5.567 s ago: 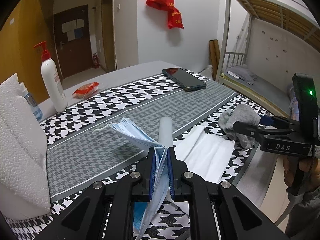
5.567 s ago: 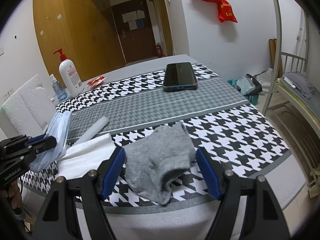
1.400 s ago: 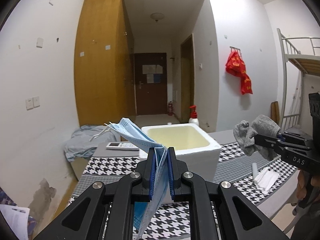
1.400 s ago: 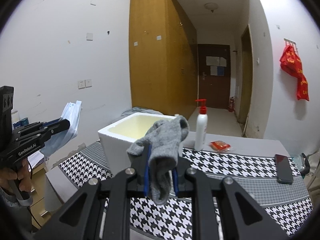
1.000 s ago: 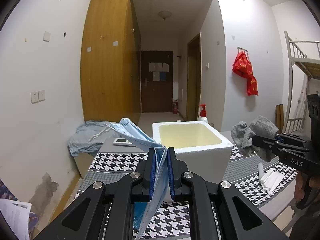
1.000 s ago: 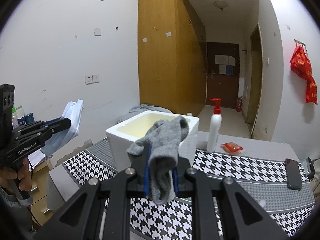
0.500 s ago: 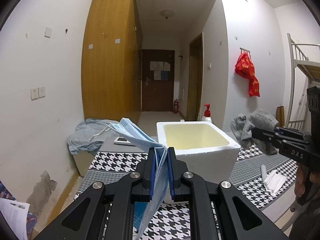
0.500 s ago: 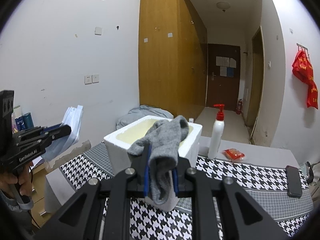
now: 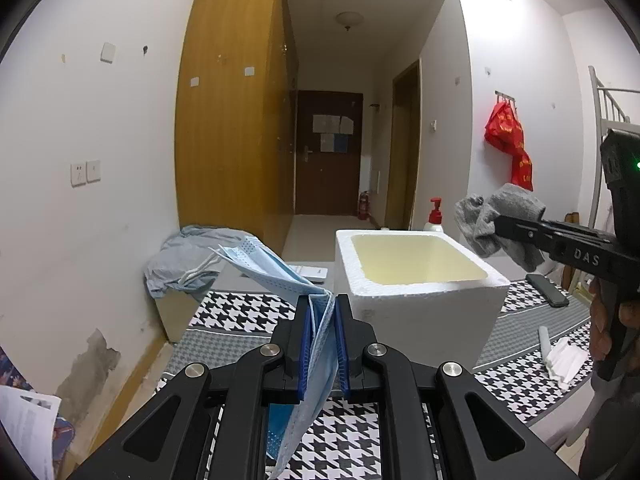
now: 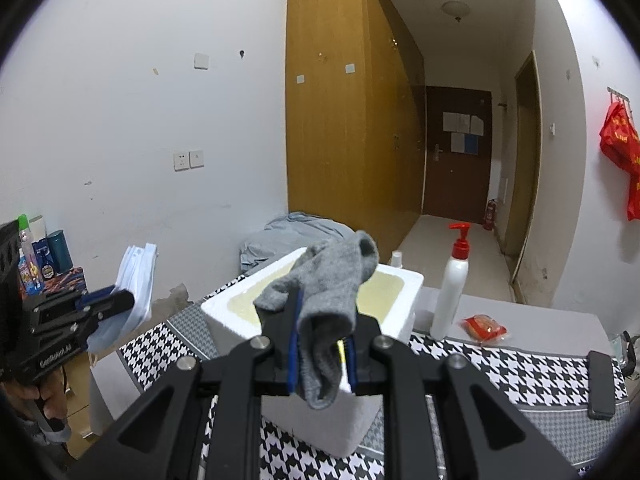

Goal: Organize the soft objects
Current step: 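Carry grey sock in right tool toward white foam box while left tool carries mask, then open the right tool over the foam box, dropping the grey sock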

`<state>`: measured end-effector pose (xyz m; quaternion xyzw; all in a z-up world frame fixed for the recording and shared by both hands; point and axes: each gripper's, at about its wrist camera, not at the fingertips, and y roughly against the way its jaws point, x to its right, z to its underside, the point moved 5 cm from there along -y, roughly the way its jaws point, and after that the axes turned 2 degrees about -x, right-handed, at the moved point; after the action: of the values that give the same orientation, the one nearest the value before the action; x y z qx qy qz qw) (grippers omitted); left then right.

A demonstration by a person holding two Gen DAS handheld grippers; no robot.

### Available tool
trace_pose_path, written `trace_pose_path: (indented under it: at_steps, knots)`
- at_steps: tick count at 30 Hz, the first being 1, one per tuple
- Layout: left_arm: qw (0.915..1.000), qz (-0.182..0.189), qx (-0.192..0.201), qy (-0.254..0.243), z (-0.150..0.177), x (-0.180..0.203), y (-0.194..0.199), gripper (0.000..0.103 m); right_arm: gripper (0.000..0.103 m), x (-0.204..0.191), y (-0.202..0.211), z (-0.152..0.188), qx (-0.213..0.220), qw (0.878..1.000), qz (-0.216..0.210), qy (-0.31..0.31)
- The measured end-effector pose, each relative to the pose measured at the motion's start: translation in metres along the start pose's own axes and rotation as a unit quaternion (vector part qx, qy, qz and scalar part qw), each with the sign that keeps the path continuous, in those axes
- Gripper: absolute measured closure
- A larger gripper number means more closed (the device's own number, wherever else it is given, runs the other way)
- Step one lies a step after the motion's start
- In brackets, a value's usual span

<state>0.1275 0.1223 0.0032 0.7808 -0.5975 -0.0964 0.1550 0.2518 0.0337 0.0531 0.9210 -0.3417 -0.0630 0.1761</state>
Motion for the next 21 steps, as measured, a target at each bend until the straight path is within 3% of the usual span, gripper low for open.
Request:
trace_pose_path:
  at_steps: [21]
  knots:
    - [0.9996, -0.020, -0.010, 0.014, 0.009, -0.028, -0.008, 0.091, 0.081, -0.007, -0.056, -0.006, -0.041, 0.999, 0.009, -0.001]
